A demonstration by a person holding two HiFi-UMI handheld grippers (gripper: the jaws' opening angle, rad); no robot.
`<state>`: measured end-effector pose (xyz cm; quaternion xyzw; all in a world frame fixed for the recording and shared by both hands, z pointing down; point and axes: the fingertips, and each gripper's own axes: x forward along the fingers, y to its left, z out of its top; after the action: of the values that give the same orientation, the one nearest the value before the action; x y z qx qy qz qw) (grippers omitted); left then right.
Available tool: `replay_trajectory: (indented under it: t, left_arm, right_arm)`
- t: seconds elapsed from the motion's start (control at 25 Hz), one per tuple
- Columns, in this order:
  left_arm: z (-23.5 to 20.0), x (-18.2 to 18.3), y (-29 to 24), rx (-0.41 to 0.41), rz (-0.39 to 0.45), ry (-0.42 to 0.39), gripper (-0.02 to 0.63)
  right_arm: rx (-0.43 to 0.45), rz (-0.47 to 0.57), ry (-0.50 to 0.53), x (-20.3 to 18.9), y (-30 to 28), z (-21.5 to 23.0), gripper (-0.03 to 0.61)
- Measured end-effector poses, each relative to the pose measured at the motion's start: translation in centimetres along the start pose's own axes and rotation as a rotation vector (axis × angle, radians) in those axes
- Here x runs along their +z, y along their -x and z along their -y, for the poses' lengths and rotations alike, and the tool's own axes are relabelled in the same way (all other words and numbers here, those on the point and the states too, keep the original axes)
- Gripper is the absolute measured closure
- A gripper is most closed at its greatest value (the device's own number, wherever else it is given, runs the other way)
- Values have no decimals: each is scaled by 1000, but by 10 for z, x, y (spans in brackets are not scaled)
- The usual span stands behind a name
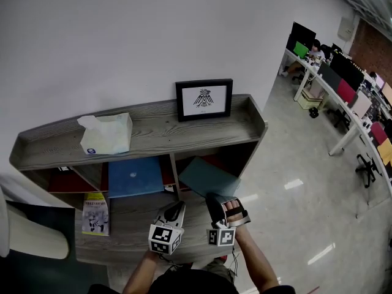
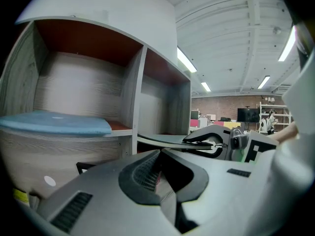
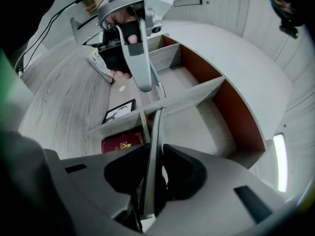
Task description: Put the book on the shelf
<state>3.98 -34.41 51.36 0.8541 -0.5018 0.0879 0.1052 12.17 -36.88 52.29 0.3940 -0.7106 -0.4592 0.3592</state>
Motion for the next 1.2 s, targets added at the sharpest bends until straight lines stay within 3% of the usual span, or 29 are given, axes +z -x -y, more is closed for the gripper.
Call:
replay_trajectory:
  t: [0.16,0.4,0.6,1.04,1.2]
  left_arm:
    - [1,1,5,5,2,-3,607]
    - [0,0,12,17,0,-7,607]
    - [1,0,16,20,1,-8,607]
    - [12,3,25,-21,11,-23,607]
    - [14,7,31,-51,23,-38,607]
  right_arm:
    - [33,-12,-95,-1,-1,-2,416]
    - [49,-45,-92,-11,-3,-11,364]
    - [78,-7,-189,-4,4,-10,304]
    - [31,-41,-316,-2,30,9,295]
    - [1,-46,-455,5,46,22,295]
